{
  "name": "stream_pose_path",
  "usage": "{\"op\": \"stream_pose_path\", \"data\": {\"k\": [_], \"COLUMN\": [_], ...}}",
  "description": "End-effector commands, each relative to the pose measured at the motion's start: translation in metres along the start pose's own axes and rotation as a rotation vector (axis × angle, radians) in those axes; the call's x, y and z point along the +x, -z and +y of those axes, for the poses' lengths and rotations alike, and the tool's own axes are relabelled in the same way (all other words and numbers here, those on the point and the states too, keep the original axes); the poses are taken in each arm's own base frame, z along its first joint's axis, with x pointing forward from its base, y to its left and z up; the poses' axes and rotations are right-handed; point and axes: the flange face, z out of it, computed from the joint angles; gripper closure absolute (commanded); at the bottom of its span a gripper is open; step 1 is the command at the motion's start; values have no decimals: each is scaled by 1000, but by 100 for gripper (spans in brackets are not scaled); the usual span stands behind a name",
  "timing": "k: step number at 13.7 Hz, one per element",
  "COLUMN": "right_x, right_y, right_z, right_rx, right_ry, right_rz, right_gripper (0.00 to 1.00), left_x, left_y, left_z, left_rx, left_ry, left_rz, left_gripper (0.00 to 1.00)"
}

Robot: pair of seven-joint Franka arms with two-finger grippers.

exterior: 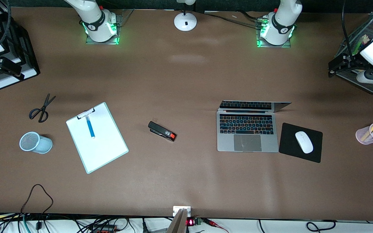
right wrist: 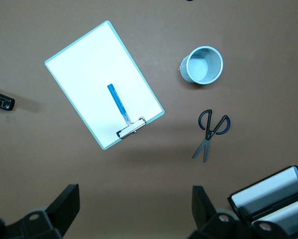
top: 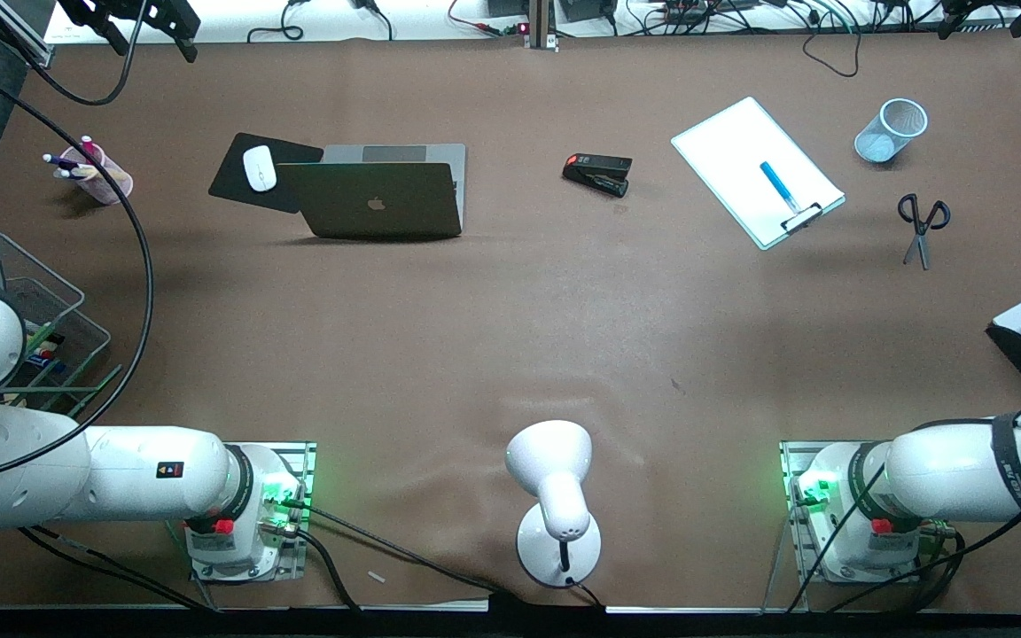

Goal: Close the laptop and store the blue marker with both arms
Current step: 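Move the right gripper down toward the blue marker on the clipboard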

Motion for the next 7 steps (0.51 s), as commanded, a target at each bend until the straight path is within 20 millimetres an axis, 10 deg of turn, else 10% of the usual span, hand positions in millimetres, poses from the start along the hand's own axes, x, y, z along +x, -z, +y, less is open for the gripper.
{"op": "stream_pose_path", "data": {"k": [1, 7], "right_x": [-9, -1], "right_y": [3, -11], "right_z": [2, -5], "right_rx": [-7, -1], "right_ry": [12, 17], "right_rz": [-7, -33], "right_gripper": [0, 0], "left_x": [4, 5], "left_y": [8, 7], "left_z": [1, 0], "left_rx": [7, 7], "left_ry": [2, 5], "left_rz": [1, -1], "left_gripper": [0, 0]}}
